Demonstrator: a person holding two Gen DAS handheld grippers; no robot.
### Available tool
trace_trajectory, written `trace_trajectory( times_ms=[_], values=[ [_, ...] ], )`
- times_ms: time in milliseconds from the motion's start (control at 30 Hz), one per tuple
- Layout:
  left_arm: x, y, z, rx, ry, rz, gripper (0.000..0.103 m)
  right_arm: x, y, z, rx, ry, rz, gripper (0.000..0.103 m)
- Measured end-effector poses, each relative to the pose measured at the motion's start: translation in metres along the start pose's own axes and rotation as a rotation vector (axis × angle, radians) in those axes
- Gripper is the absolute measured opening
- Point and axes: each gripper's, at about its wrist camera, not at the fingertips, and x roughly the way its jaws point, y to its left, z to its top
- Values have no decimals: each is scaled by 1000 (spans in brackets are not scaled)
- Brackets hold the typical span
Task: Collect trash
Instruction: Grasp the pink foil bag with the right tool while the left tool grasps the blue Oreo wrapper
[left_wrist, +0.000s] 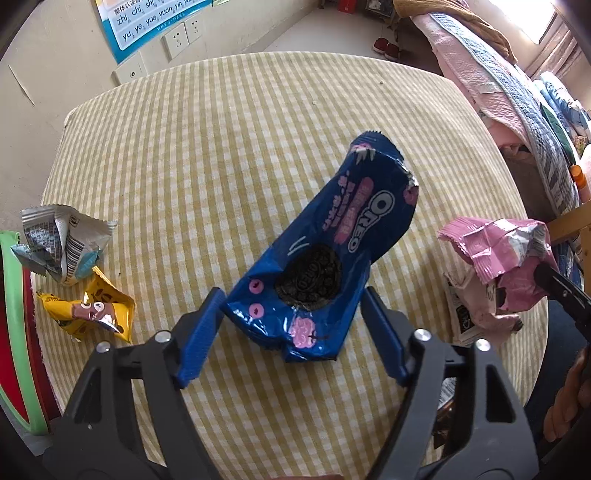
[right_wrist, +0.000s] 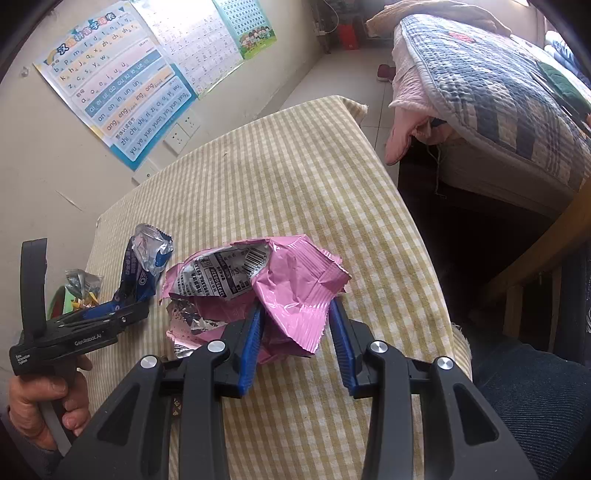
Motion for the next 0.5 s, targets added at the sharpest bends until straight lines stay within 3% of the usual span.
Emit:
trace_trajectory(
  times_ms=[333,433,467,500],
  values=[
    [-26,11,-20,-39,-31,-49,35,-4,31,-13,-76,19,39,35],
    [-39,24,-31,-70,-51,-52,30,-7,41,-16,-85,24,60,35],
    [-44,29,-35,-81,-58,-55,18,-8,45,-17,-93,20,64,35],
    [-48,34,-39,-95,-60,-60,16,-10,48,-17,-100,12,62,35]
  ],
)
